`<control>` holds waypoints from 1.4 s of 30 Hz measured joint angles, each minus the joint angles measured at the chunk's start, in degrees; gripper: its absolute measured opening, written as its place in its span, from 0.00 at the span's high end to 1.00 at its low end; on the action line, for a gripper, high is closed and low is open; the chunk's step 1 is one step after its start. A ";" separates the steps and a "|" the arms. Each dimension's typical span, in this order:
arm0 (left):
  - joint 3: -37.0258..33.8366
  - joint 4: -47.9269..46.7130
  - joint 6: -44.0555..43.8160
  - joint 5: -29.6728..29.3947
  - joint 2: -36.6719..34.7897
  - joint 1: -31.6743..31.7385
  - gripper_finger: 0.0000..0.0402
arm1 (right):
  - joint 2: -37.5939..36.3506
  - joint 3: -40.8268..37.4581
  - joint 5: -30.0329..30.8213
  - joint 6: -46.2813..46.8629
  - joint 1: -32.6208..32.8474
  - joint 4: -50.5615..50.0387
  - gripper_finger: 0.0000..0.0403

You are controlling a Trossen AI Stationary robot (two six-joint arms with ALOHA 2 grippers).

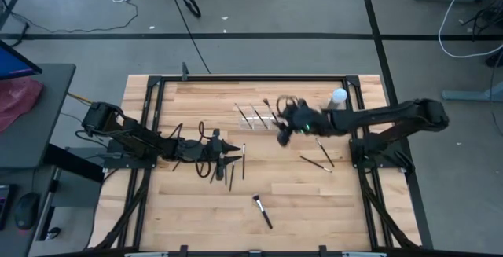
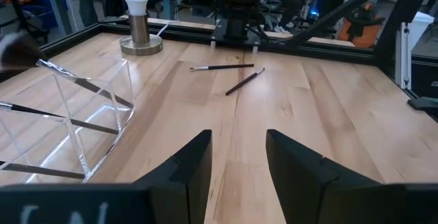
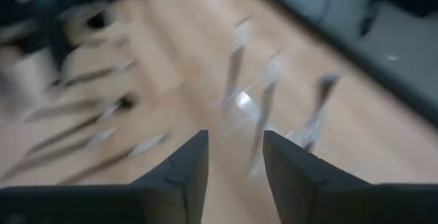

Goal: Put items in baskets/containers
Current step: Put the black eyeshadow brush into the transparent organizer

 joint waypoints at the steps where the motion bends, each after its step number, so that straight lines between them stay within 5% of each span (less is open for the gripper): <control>1: 0.00 0.00 0.00 0.00 0.00 -0.01 0.64 | -0.69 0.00 -0.02 1.23 2.17 -2.24 0.67; 9: 0.00 -0.02 0.02 0.00 0.02 -0.03 0.64 | -2.01 -0.22 -0.05 23.38 18.50 -24.30 0.76; 14: 0.00 -0.02 0.02 0.00 0.02 -0.03 0.64 | -2.01 -4.86 -0.11 37.91 25.53 -29.87 0.79; 21: 0.00 -0.02 0.04 0.00 0.02 -0.03 0.64 | -2.01 -15.49 1.34 52.92 28.86 -29.93 0.66; 30: 0.00 0.00 0.02 0.00 0.02 -0.03 0.64 | -2.01 -23.71 16.81 63.11 28.90 -30.91 0.39; 35: 0.00 0.00 0.00 0.00 0.02 -0.05 0.64 | -2.02 -29.96 17.82 70.40 28.94 -27.91 0.37; 42: 0.00 0.00 -0.02 0.02 0.02 -0.05 0.64 | -2.21 -35.55 21.94 64.51 29.07 -15.11 0.46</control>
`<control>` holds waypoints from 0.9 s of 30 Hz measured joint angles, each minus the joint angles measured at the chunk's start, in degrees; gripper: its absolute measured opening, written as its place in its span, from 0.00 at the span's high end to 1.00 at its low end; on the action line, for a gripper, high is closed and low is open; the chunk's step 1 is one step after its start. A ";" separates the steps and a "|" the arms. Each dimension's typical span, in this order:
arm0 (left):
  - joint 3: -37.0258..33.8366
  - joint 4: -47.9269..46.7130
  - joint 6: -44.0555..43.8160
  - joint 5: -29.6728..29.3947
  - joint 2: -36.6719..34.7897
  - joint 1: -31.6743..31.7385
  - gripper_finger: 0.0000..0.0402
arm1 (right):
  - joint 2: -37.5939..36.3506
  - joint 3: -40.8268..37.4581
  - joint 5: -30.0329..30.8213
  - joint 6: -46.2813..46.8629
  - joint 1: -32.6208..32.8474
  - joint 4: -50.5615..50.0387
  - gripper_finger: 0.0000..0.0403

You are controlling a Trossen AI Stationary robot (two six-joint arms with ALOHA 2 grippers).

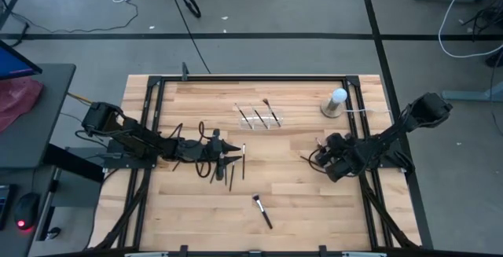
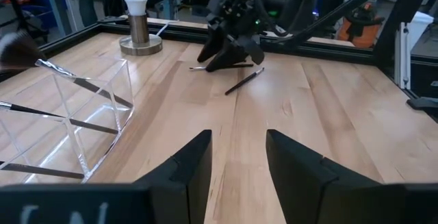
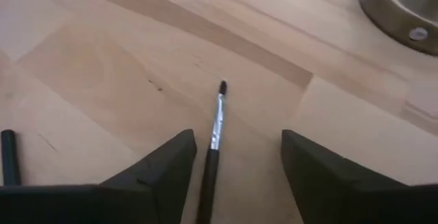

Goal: Put items in baskets/containers
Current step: Put the black eyeshadow brush into the transparent organizer

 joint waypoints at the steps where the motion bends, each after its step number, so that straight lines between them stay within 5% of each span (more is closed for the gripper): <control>1: 0.00 0.01 0.00 -0.02 0.00 0.00 0.64 | 0.01 -0.04 -0.04 -0.45 0.20 0.11 0.48; 15: 0.00 -0.01 0.02 -0.02 0.00 0.00 0.64 | 0.00 -1.43 -0.80 -7.98 1.47 2.91 0.97; 21: 0.02 -0.01 0.04 -0.01 0.00 0.00 0.64 | 0.30 -1.55 1.66 -9.24 1.47 6.10 0.97; 27: 0.02 0.07 0.15 0.00 0.00 0.00 0.64 | 0.36 1.13 5.04 -20.13 1.15 18.55 0.99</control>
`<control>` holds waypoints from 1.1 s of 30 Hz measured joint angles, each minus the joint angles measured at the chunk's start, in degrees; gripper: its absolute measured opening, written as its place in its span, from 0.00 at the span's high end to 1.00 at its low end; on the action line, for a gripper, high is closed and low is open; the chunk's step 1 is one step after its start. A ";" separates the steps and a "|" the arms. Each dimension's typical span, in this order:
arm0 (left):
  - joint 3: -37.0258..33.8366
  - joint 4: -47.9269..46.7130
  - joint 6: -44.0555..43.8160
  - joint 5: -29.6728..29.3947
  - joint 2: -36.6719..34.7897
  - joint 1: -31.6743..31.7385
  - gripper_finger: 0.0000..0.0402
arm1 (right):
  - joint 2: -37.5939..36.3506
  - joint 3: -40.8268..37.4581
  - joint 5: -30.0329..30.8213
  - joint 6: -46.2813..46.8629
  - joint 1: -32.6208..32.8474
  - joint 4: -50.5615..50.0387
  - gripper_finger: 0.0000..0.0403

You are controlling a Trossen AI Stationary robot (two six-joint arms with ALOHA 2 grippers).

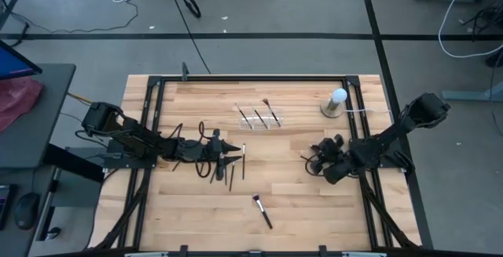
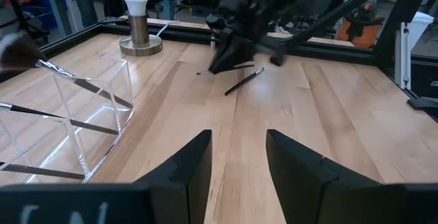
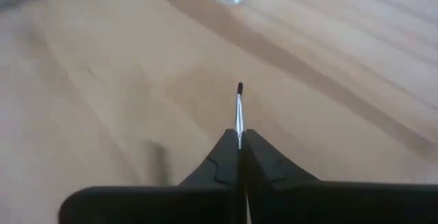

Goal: Put items in baskets/containers
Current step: Put the black eyeshadow brush into the transparent organizer

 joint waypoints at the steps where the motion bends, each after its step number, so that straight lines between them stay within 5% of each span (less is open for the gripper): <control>1: 0.00 -0.01 0.05 0.02 0.00 0.00 0.64 | 0.04 0.10 0.58 -3.15 -0.35 2.85 0.99; 9: 0.00 4.21 4.72 7.20 0.00 0.02 0.64 | 0.00 0.21 3.03 -37.95 -2.00 44.85 0.99; 15: 0.00 10.98 8.69 11.48 0.00 0.00 0.64 | -0.01 0.23 -6.46 -55.53 -1.98 68.16 0.99; 22: 2.77 13.10 11.96 16.23 0.00 0.00 0.64 | 5.92 7.63 -13.40 -61.73 -1.98 70.74 0.99; 33: 7.66 11.84 14.08 22.95 0.00 0.02 0.61 | 22.67 23.59 -15.30 -71.79 -2.17 71.25 0.98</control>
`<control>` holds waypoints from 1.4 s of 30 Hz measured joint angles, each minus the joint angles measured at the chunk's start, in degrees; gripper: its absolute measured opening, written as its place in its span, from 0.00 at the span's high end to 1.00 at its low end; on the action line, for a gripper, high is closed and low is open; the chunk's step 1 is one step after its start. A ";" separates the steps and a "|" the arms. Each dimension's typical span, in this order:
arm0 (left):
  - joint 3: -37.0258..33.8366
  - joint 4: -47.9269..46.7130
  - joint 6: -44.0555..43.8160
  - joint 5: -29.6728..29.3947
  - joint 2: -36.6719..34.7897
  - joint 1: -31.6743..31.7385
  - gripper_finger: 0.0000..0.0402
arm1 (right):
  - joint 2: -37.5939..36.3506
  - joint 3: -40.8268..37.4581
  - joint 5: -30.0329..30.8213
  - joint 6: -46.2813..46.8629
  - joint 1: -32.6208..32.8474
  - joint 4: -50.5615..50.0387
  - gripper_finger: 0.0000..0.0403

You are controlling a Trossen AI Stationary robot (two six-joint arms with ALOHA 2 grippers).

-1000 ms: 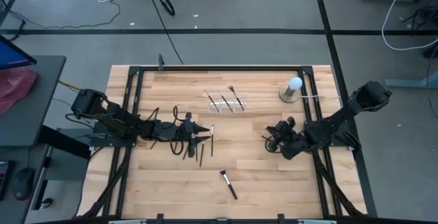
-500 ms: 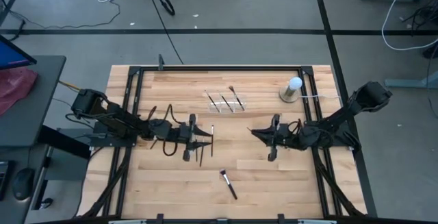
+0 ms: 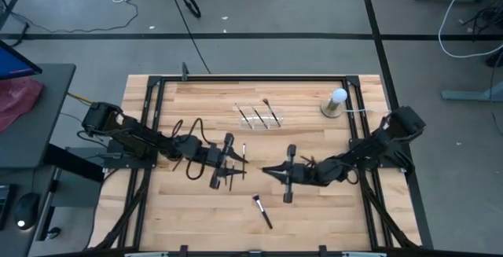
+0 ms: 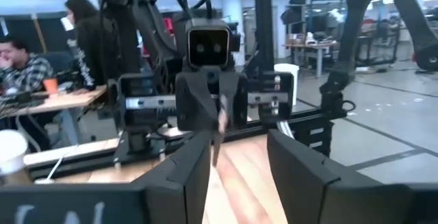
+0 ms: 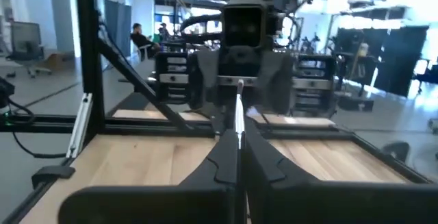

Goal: Put items in baskets/containers
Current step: Put the black eyeshadow brush into the transparent organizer

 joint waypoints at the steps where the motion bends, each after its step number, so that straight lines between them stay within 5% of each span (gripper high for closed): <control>1: 0.27 -0.09 0.46 0.51 0.00 0.00 0.59 | 0.91 1.12 -0.95 -0.75 -0.26 0.30 0.98; 11: 2.90 -2.14 3.74 1.05 0.07 -1.67 0.43 | 2.59 4.91 -6.34 -2.67 -1.71 1.63 0.98; 20: 5.08 -2.11 4.24 -5.21 0.07 -3.78 0.55 | 2.59 4.91 -6.40 -2.67 -1.69 2.55 0.98; 30: 10.44 -2.07 4.29 -5.16 7.15 -3.83 0.63 | 2.54 4.90 -6.78 -2.67 -1.69 2.09 0.98; 42: 10.63 -2.28 6.39 -5.54 7.21 -5.53 0.74 | 2.54 4.89 -6.03 -4.36 -0.58 1.46 0.98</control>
